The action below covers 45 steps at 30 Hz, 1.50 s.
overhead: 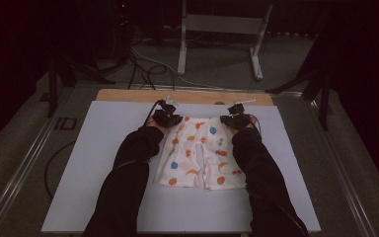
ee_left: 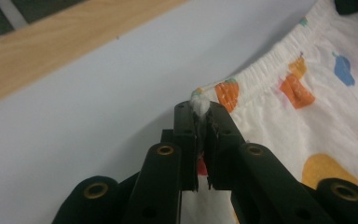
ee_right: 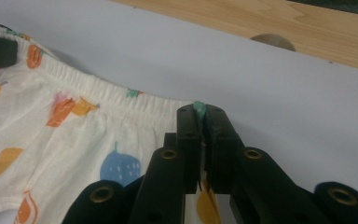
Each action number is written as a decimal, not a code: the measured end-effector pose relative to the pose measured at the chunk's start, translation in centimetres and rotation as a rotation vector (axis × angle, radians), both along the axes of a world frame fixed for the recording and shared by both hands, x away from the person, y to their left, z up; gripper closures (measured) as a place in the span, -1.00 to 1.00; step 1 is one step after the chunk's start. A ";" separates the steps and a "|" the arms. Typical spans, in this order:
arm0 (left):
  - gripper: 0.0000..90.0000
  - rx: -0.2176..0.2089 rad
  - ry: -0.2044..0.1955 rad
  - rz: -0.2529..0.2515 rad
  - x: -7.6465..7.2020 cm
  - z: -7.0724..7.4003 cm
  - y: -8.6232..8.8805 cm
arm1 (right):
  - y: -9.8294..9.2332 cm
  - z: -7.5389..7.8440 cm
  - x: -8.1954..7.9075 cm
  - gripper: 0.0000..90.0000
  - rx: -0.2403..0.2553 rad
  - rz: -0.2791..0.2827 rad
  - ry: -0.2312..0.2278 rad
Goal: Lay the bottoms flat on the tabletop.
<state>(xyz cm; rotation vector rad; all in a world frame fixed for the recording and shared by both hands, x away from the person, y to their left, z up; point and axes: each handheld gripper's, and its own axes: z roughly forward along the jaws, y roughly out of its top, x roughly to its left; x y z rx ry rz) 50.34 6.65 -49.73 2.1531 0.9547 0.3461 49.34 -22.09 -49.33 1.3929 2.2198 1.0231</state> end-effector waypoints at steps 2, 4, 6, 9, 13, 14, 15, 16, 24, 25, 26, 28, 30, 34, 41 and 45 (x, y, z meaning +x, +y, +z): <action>0.88 0.004 -0.020 -0.003 0.1 0.2 -0.3 | -0.2 0.0 0.3 0.91 -0.013 0.003 -0.008; 0.87 0.008 -0.028 -0.006 0.2 0.2 -0.4 | -0.5 0.0 0.5 0.91 -0.010 0.001 -0.004; 0.87 -0.001 -0.028 0.000 0.3 0.1 -0.5 | -0.8 0.1 0.8 0.90 -0.007 0.005 -0.004; 0.86 0.017 -0.036 -0.005 0.3 -0.2 -0.8 | -0.7 0.2 1.2 0.89 -0.007 -0.020 0.001; 0.71 0.022 -0.039 0.019 0.4 -0.3 -0.8 | -0.3 -0.1 1.6 0.79 -0.036 -0.029 0.012; 0.55 0.035 -0.032 0.038 0.4 -0.2 -0.6 | -0.3 -0.2 1.6 0.57 -0.035 -0.041 0.013; 0.38 0.049 -0.046 0.064 0.4 0.0 -0.6 | -0.4 -0.3 1.7 0.33 -0.017 -0.048 0.019; 0.17 0.045 -0.051 0.088 0.3 0.1 -0.5 | -0.5 -0.4 1.8 0.29 -0.012 -0.052 0.023; -0.52 -0.026 0.008 0.063 -0.7 0.7 0.9 | -0.6 0.3 0.8 -0.35 0.006 -0.034 -0.004; -0.54 -0.026 0.008 0.063 -0.7 0.7 0.9 | -0.6 0.3 0.8 -0.35 0.006 -0.034 -0.004; -0.54 -0.027 0.009 0.055 -1.0 0.8 1.1 | -0.7 0.5 0.6 -0.40 0.025 -0.022 0.002; -0.66 -0.045 0.015 0.038 -1.4 0.9 1.5 | -0.8 0.9 0.2 -0.42 0.013 -0.003 -0.014; -0.68 -0.049 0.022 0.026 -1.8 1.0 1.8 | -0.9 1.2 -0.2 -0.50 0.024 0.011 -0.023; -0.91 -0.062 0.043 -0.041 -3.7 1.5 2.1 | -1.0 2.1 -1.5 -0.64 0.043 0.069 -0.038; -0.98 -0.108 0.045 -0.126 -7.4 2.6 2.4 | -0.5 3.0 -3.8 -0.63 0.058 0.100 -0.073; -0.98 -0.128 0.030 -0.185 -9.9 3.5 2.1 | -0.3 3.1 -5.0 -0.61 0.054 0.115 -0.083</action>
